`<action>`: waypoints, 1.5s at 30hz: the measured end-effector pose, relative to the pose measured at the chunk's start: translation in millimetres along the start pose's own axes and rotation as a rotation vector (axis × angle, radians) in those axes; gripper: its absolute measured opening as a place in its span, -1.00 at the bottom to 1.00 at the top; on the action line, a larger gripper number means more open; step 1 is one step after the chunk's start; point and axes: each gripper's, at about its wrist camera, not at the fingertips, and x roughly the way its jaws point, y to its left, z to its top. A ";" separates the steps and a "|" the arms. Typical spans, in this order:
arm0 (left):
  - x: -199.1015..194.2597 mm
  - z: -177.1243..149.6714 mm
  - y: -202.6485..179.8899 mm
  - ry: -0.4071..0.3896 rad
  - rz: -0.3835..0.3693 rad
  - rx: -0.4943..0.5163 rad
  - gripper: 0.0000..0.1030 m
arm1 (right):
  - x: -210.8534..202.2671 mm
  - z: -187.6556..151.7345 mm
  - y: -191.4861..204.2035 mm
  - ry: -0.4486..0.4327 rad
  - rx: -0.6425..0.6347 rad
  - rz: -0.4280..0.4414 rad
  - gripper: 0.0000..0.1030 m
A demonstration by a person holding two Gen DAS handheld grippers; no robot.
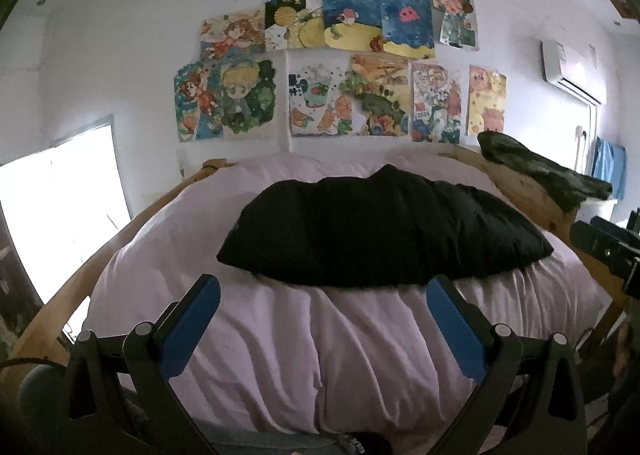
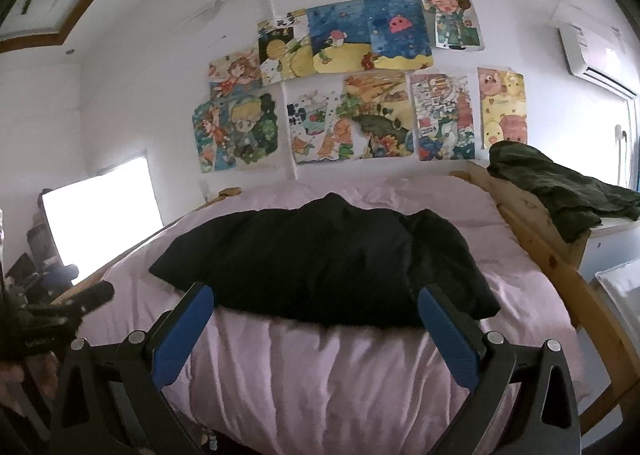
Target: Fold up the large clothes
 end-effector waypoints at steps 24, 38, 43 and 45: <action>13.5 -10.6 -15.7 0.037 0.007 0.044 0.97 | 20.3 -22.6 9.4 0.091 -0.005 -0.035 1.00; 13.7 -10.4 -12.8 0.039 0.006 0.044 0.97 | 21.0 -24.3 10.4 0.097 0.002 -0.039 1.00; 13.8 -10.3 -12.7 0.039 0.006 0.045 0.97 | 20.9 -24.4 9.6 0.097 0.000 -0.038 1.00; 13.6 -10.2 -13.2 0.039 0.007 0.044 0.97 | 20.9 -24.3 10.0 0.098 0.001 -0.038 1.00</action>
